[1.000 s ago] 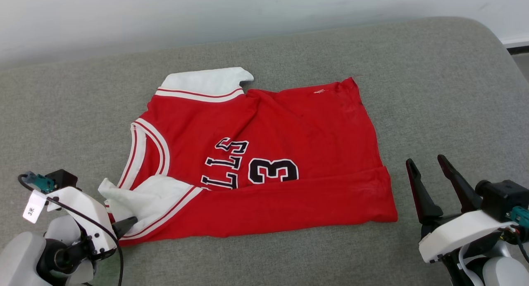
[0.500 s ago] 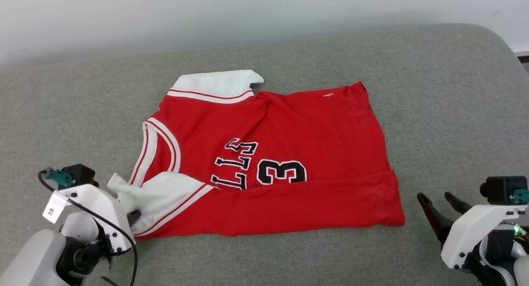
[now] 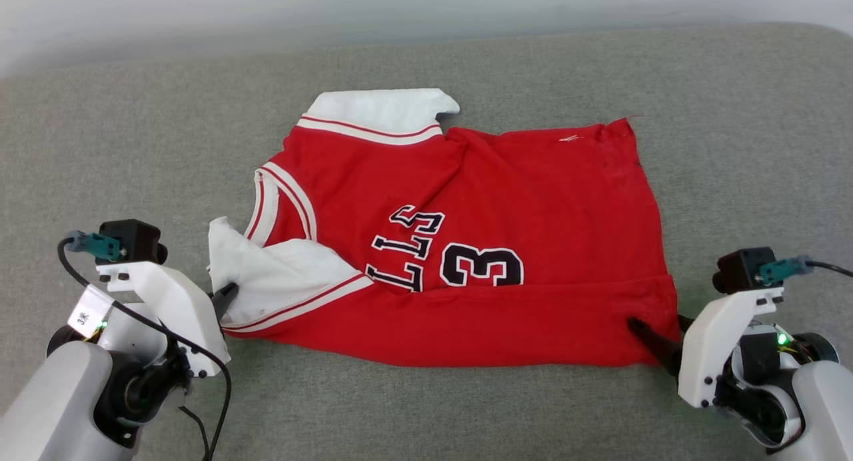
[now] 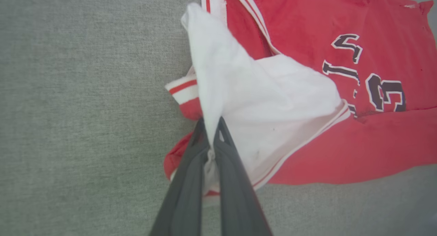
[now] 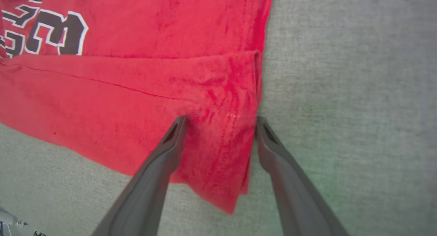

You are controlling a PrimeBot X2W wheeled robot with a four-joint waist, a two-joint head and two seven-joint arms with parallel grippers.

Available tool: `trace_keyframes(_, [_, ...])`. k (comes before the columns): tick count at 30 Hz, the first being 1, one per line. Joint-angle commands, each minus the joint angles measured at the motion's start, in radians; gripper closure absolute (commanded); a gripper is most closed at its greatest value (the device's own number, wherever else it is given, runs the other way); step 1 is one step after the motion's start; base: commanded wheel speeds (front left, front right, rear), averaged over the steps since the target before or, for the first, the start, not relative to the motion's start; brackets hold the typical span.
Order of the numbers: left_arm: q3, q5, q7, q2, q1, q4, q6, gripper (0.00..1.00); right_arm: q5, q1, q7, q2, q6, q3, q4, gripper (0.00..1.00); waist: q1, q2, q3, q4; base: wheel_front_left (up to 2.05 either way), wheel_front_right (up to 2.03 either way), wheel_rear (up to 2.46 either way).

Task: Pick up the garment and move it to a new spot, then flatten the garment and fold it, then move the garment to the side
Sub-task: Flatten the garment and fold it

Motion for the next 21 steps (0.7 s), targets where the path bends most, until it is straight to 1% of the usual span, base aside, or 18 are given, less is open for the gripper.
trace_keyframes(1, [-0.004, 0.009, -0.011, -0.005, -0.014, -0.007, 0.003, 1.00, 0.028, -0.018, 0.014, -0.002, -0.001, 0.030, 0.032, 0.00, -0.0001, 0.0000, 0.013, 0.013, 0.00, 0.00, 0.00])
trace_keyframes(3, [-0.009, 0.012, -0.018, -0.009, -0.010, -0.008, 0.000, 1.00, 0.045, -0.027, 0.035, -0.001, 0.000, 0.061, 0.065, 0.00, -0.0001, 0.0000, 0.018, 0.018, 0.00, 0.00, 0.00])
trace_keyframes(5, [-0.015, 0.016, -0.025, -0.013, -0.005, -0.004, -0.004, 1.00, 0.058, -0.033, 0.049, -0.002, 0.000, 0.083, 0.094, 0.59, -0.0001, 0.0000, 0.020, 0.022, 0.00, 0.00, 0.00])
trace_keyframes(6, [-0.014, 0.021, -0.037, -0.015, -0.006, -0.004, -0.007, 1.00, 0.068, -0.036, 0.055, -0.002, 0.000, 0.092, 0.105, 0.81, -0.0001, 0.0000, 0.021, 0.024, 0.00, 0.00, 0.00])
trace_keyframes(7, [-0.013, 0.019, -0.046, -0.020, -0.006, -0.001, -0.011, 1.00, 0.074, -0.039, 0.054, -0.004, 0.000, 0.099, 0.113, 1.00, -0.0001, 0.0000, 0.021, 0.026, 0.00, 0.00, 0.00])
trace_keyframes(14, [-0.016, 0.020, -0.093, -0.037, 0.013, 0.028, -0.031, 1.00, 0.091, -0.077, 0.016, -0.050, -0.001, 0.103, 0.128, 1.00, -0.0001, 0.0000, -0.013, 0.028, 0.00, 0.00, 0.00])
trace_keyframes(21, [-0.008, -0.016, -0.103, -0.042, 0.092, 0.043, -0.033, 1.00, 0.083, -0.052, -0.018, -0.081, -0.001, 0.136, 0.089, 1.00, -0.0001, 0.0000, -0.108, 0.020, 0.00, 0.00, 0.00])
